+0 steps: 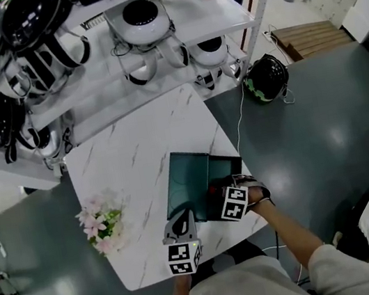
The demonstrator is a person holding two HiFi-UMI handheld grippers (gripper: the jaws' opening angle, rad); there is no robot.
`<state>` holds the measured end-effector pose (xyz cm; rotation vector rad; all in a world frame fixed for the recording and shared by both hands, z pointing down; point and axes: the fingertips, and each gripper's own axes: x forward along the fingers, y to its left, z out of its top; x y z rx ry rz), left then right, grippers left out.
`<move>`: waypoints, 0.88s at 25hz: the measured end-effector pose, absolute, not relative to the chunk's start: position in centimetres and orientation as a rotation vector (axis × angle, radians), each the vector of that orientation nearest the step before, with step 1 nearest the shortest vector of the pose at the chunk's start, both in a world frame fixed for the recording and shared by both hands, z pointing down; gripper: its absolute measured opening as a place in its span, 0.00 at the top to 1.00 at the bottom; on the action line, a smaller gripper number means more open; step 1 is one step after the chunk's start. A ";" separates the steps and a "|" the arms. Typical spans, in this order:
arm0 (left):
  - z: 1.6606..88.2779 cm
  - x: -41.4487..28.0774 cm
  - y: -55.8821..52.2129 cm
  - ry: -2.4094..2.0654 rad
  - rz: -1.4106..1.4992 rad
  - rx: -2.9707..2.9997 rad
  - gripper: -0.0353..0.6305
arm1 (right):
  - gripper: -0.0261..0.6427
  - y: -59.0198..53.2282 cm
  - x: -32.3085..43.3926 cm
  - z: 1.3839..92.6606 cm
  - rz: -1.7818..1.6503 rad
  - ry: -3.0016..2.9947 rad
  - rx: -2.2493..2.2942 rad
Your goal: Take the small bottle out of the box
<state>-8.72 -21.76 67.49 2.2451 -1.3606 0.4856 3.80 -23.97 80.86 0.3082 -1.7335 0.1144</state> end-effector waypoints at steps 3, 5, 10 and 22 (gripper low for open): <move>67.6 -8.9 -21.8 -1.365 0.489 2.243 0.92 | 0.53 -23.6 3.7 81.0 0.088 -1.713 0.271; 67.5 -9.0 -21.9 -1.368 0.491 2.241 0.92 | 0.59 -23.3 3.6 81.0 0.065 -1.704 0.250; 67.3 -9.4 -22.2 -1.378 0.488 2.246 0.92 | 0.60 -23.2 3.5 81.0 0.063 -1.701 0.242; 66.5 -9.5 -22.0 -1.393 0.479 2.256 0.92 | 0.61 -23.5 4.0 80.1 0.038 -1.721 0.291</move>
